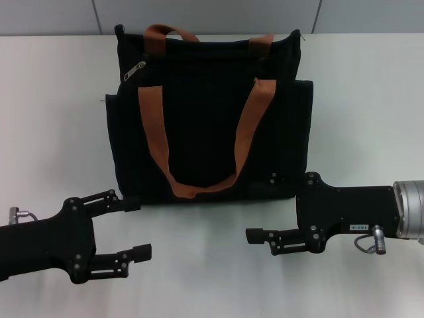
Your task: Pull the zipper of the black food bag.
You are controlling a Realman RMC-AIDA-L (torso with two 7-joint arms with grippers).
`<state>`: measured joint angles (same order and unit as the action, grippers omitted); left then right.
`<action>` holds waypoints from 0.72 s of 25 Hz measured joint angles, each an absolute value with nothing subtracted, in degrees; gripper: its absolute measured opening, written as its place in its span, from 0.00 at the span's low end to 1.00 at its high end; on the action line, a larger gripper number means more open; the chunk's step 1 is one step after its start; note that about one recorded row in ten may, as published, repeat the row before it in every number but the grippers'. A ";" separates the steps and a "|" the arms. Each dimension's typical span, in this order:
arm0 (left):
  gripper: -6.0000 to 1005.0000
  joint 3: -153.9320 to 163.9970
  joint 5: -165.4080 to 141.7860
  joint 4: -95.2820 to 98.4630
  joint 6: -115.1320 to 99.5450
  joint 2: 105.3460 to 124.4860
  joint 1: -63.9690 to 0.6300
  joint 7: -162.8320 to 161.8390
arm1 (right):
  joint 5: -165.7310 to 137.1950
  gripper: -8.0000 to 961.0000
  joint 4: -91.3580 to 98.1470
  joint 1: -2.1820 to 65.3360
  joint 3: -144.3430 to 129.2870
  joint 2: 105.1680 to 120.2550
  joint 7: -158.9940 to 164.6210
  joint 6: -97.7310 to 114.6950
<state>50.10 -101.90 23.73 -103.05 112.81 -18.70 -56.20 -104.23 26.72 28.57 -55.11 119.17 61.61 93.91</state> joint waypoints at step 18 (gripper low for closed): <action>0.81 50.08 -101.72 23.73 -104.01 112.86 -18.94 -55.88 | -104.23 0.82 26.72 28.32 -55.23 119.18 61.61 94.40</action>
<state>50.08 -101.72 23.73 -104.01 112.86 -18.94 -55.88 -104.23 26.72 28.32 -55.23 119.18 61.61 94.40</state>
